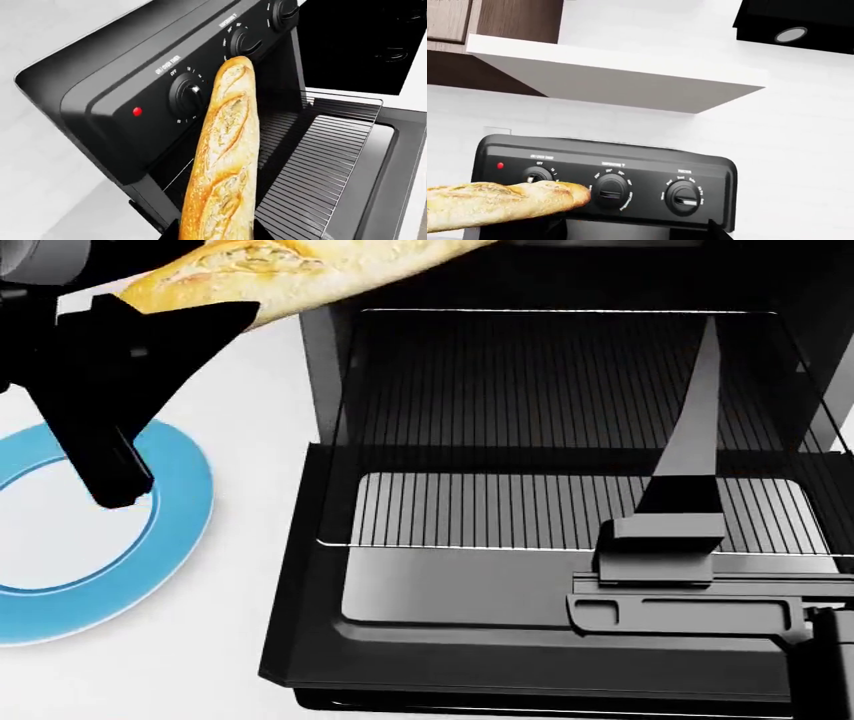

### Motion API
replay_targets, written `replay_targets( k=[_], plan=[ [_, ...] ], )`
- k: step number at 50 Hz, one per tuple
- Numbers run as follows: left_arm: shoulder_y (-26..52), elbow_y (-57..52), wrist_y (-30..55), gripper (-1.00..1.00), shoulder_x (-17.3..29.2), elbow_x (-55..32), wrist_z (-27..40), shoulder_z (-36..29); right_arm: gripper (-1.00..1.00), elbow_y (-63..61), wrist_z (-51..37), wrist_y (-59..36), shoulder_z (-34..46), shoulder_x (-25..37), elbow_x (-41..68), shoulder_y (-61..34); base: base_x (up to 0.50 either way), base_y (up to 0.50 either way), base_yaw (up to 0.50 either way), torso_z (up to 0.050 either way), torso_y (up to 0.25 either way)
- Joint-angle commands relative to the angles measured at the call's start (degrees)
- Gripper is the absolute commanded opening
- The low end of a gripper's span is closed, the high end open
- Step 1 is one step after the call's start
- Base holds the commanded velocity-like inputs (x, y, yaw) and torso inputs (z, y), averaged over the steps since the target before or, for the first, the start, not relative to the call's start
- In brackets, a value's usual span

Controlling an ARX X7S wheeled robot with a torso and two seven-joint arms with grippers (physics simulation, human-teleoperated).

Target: Pick the baguette from the rack and place it on the plate on the counter.

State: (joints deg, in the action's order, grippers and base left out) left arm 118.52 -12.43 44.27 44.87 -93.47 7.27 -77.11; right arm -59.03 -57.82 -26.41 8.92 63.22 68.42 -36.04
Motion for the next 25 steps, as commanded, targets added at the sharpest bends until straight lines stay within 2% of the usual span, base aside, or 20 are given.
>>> replay_targets(
  k=[1,14,25],
  plan=[
    [5.5,-10.4,4.2,-1.00,13.4,-9.2,12.0,4.1,1.00,0.0,-0.1,1.0,0.7,0.5,-0.1,-0.2,0.00,0.00,0.00,0.000,0.000],
    [8.8,-14.6,7.8,-1.00,22.2,-16.5,22.6,5.7,1.00,-0.1,-0.3,1.8,1.8,0.9,-0.2,-0.9,0.00,0.00,0.00,0.000,0.001],
    [0.8,-17.7,2.7,-1.00,29.8,-10.0,20.2,3.9,1.00,-0.6,-1.3,2.6,3.0,2.3,0.8,-2.4,0.00,0.00,0.00,0.000,0.000]
  ],
)
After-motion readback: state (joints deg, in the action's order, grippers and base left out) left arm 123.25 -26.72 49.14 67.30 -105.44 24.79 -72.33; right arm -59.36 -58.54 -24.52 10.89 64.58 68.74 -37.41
